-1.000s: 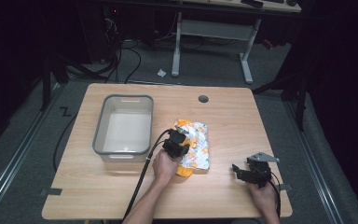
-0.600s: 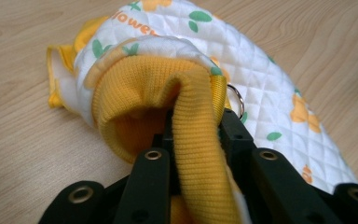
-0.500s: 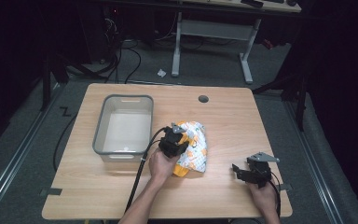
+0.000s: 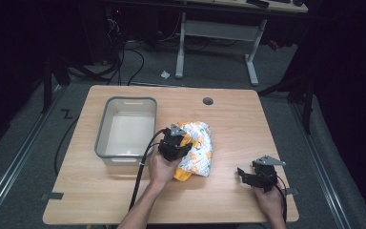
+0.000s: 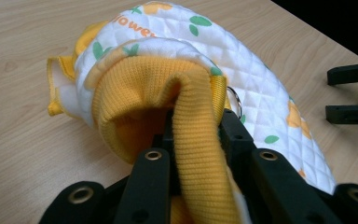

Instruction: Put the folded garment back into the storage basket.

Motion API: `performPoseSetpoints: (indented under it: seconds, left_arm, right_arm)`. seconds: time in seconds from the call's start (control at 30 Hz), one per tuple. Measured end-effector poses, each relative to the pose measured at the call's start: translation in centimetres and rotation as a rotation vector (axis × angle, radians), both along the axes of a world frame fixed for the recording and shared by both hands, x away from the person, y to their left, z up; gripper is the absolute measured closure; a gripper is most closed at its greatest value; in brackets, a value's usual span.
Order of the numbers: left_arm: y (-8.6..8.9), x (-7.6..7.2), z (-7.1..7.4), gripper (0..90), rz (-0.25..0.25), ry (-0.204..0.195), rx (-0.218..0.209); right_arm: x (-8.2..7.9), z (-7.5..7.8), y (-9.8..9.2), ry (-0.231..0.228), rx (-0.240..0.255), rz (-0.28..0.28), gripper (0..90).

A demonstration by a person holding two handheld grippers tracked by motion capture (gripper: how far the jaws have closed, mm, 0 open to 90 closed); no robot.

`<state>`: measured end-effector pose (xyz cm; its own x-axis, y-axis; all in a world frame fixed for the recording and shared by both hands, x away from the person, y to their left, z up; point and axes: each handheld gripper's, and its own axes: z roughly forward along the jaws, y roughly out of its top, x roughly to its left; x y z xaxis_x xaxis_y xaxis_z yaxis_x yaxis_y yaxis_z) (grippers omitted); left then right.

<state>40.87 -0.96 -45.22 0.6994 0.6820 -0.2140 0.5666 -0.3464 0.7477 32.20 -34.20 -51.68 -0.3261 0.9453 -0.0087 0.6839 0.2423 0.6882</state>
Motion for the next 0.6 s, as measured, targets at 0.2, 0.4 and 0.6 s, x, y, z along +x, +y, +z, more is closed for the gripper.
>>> performPoseSetpoints:
  seconds: [0.2, 0.4, 0.6]
  left_arm:
    - [0.7, -0.3, 0.7, 75.7, 0.002, -0.010, -0.020]
    - [1.0, -0.4, 1.7, 75.7, -0.008, -0.024, -0.025]
    - [1.4, -0.4, 2.3, 75.7, -0.017, -0.021, -0.047]
  right_arm:
    - [0.0, 0.0, 0.0, 0.001, 0.001, -0.001, 27.8]
    - [0.0, 0.0, 0.0, 0.001, 0.001, -0.001, 27.8]
    - [0.0, 0.0, 0.0, 0.001, 0.001, 0.001, 27.8]
